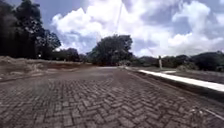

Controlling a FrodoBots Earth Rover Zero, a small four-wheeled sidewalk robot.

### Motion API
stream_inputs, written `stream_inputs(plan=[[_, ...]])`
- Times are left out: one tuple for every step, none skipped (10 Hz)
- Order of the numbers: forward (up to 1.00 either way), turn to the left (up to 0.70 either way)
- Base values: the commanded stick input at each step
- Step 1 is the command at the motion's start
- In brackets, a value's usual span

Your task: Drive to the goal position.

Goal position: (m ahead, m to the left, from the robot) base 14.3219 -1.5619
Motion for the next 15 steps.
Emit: stream_inputs(plan=[[1.0,0.0],[1.0,0.0],[1.0,0.0],[1.0,0.0],[1.0,0.0],[1.0,0.0],[1.0,0.0],[1.0,0.0],[1.0,-0.08],[1.0,-0.22],[1.0,-0.1],[1.0,0.0],[1.0,0.0],[1.0,0.0],[1.0,-0.18]])
